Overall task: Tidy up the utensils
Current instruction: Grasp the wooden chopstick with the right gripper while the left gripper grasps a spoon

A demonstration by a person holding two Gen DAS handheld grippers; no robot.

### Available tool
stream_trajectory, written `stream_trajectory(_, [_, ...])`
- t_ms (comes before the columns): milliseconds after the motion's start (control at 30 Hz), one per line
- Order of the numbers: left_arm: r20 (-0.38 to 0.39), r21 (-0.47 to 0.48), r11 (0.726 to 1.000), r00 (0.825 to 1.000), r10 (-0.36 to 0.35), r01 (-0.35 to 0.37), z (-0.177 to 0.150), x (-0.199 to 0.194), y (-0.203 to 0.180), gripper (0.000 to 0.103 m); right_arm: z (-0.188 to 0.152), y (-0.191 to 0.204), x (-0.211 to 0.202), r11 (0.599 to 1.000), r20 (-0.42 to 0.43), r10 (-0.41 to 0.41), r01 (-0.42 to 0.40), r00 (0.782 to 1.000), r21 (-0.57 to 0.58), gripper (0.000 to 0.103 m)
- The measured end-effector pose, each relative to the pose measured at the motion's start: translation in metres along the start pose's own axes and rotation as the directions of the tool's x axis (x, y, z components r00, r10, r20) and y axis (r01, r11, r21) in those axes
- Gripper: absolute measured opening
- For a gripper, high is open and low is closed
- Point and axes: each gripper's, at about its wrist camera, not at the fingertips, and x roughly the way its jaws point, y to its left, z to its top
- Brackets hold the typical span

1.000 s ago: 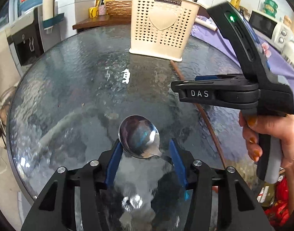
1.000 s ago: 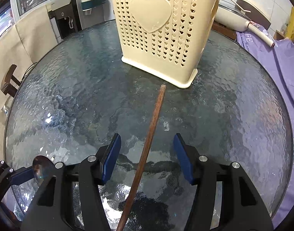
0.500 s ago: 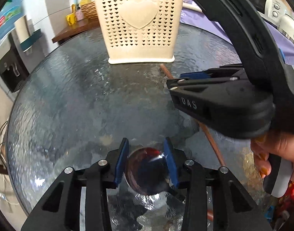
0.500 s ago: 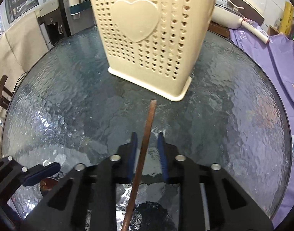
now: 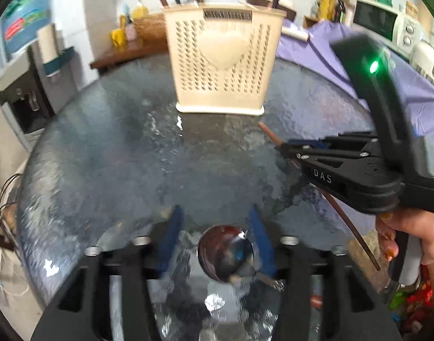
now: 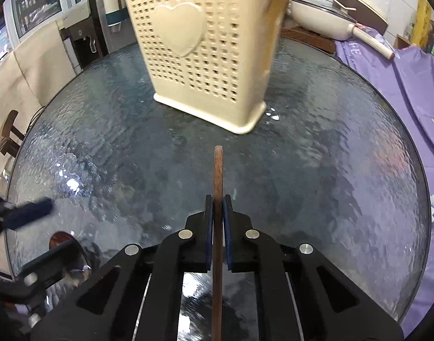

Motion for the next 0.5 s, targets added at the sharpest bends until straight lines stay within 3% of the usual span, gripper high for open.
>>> stream_trajectory(133, [0.019, -0.015, 1.0, 1.0, 0.024, -0.024, -0.02, -0.019, -0.006, 0.054, -0.007, -0.01, -0.006, 1.0, 0.008, 0.014, -0.014, 1.0, 0.01, 0.008])
stream_trajectory(367, [-0.076, -0.066, 0.998, 0.997, -0.009, 0.004, -0.036, -0.001, -0.018, 0.054, -0.012, -0.007, -0.008, 1.0, 0.023, 0.021, -0.021, 1.0, -0.008, 0.007])
stream_trajectory(500, [-0.079, -0.051, 0.997, 0.995, 0.052, -0.056, -0.028, 0.011, -0.027, 0.053, -0.018, -0.007, -0.011, 0.999, 0.03, 0.038, -0.038, 0.999, -0.007, 0.007])
